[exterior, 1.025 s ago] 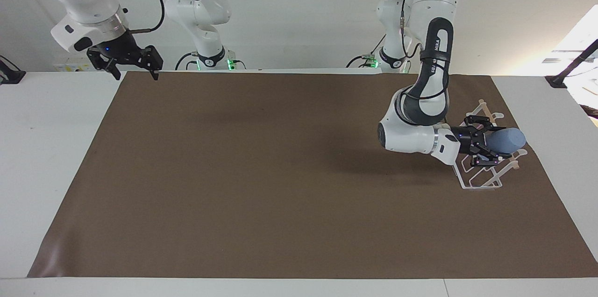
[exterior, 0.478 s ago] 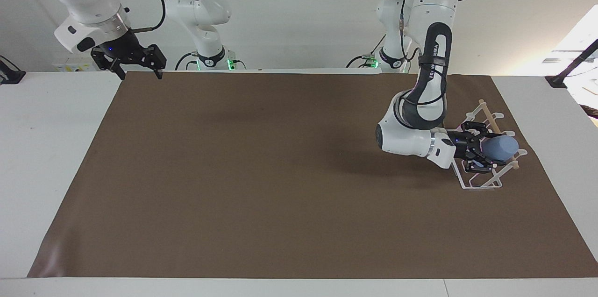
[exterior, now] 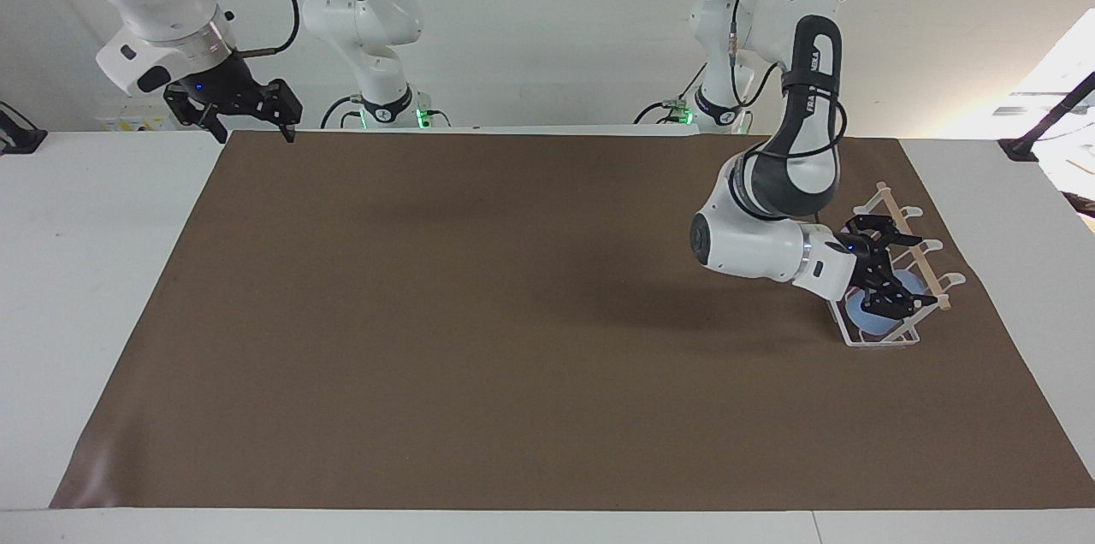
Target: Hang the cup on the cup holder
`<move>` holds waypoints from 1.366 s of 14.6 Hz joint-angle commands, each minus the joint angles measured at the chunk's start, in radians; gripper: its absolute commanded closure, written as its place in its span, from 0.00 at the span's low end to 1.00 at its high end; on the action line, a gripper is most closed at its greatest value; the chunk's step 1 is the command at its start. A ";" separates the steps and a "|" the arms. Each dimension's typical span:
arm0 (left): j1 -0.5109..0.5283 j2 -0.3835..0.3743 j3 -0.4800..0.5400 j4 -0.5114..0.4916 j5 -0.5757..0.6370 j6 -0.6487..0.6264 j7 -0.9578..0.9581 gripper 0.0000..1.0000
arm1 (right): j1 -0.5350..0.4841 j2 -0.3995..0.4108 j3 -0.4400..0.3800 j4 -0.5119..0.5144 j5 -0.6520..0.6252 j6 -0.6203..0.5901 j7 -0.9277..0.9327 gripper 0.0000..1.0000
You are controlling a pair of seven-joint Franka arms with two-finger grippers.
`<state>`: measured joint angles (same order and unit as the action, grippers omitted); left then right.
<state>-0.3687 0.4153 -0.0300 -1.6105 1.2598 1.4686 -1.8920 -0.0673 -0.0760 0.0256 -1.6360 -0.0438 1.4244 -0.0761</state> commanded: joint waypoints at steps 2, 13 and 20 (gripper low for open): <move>0.085 -0.176 0.001 -0.014 -0.239 0.103 0.309 0.00 | -0.003 -0.022 0.002 -0.024 0.018 -0.001 -0.017 0.01; 0.244 -0.323 0.008 -0.011 -1.022 0.217 1.367 0.00 | -0.003 -0.022 0.002 -0.024 0.018 -0.001 -0.017 0.01; 0.261 -0.400 0.013 0.009 -1.198 0.026 1.876 0.00 | -0.003 -0.022 0.002 -0.024 0.019 -0.001 -0.017 0.01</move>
<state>-0.1147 0.0363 -0.0210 -1.5930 0.1164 1.5311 -0.1458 -0.0662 -0.0770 0.0276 -1.6368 -0.0437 1.4243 -0.0761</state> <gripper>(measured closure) 0.000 0.004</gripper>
